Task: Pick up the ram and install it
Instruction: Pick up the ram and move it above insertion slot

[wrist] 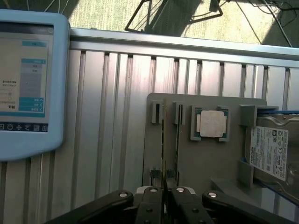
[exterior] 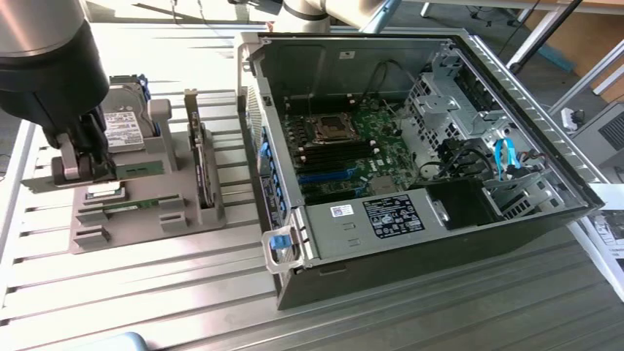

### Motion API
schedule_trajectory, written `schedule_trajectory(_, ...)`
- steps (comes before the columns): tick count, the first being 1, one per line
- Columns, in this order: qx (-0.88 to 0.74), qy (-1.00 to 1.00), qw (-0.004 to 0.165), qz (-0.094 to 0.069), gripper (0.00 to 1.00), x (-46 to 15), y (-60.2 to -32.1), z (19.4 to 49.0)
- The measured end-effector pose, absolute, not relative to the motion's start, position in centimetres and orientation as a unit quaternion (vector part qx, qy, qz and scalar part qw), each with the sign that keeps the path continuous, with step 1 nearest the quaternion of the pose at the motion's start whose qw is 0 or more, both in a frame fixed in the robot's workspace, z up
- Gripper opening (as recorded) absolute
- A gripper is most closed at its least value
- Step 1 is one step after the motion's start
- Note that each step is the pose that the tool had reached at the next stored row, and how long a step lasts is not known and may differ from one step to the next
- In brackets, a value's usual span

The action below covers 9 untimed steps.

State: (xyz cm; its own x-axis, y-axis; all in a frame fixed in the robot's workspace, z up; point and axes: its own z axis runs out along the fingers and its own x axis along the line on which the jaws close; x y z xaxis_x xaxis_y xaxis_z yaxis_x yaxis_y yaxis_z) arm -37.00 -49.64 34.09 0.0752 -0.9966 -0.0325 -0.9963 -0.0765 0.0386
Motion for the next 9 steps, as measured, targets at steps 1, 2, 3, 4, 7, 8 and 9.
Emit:
schedule_trajectory(1,0.733,-0.68,0.003,-0.025,0.14,-37.0,-49.6,34.3)
schedule_trajectory(2,0.733,-0.68,0.003,-0.025,0.14,-37.0,-49.6,34.4)
schedule_trajectory(3,0.733,-0.68,0.003,-0.025,0.14,-37.0,-49.6,34.7)
schedule_trajectory(4,0.733,-0.68,0.003,-0.025,0.14,-37.0,-49.6,34.9)
schedule_trajectory(7,0.733,-0.68,0.003,-0.025,0.14,-37.0,-49.6,35.7)
schedule_trajectory(8,0.733,-0.68,0.003,-0.025,0.14,-37.0,-49.6,36.0)
schedule_trajectory(9,0.733,-0.68,0.003,-0.025,0.14,-37.0,-49.6,36.3)
